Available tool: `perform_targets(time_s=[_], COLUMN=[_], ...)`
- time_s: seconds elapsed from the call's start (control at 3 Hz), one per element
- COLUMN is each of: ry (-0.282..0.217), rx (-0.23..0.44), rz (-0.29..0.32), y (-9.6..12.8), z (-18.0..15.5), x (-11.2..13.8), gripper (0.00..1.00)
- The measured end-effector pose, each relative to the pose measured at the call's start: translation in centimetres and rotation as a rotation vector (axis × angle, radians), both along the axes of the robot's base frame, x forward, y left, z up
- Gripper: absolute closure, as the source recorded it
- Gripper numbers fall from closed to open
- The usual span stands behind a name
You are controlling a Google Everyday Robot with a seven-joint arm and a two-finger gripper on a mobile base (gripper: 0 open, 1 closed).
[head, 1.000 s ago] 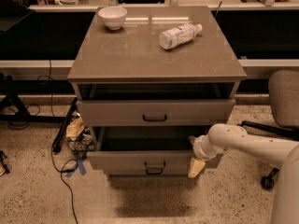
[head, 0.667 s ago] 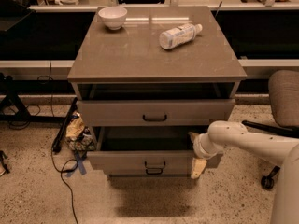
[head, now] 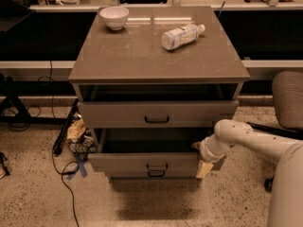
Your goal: Open middle drawer
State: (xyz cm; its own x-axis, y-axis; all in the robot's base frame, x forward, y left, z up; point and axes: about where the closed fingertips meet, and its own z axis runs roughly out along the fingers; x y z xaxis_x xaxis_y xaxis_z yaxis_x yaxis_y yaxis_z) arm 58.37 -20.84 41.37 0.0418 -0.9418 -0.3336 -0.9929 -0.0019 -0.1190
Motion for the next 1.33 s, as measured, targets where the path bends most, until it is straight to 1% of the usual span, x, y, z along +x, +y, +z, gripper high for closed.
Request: perform_targets(time_s=[0.33,0.67,1.0,1.33], ry=[0.031,0.045,0.045,0.057], rx=[0.003,0.008,0.008,0.025], rz=[-0.011,-0.068,-0.068,-0.101], y=[-0.8,-2.5,-2.5,-3.1], z=[-0.7,-0.7,-0.7,-1.3], x=[-0.4,-2.1,-2.1,-3.8], gripper=[0.45,0.7,0.93,1.0])
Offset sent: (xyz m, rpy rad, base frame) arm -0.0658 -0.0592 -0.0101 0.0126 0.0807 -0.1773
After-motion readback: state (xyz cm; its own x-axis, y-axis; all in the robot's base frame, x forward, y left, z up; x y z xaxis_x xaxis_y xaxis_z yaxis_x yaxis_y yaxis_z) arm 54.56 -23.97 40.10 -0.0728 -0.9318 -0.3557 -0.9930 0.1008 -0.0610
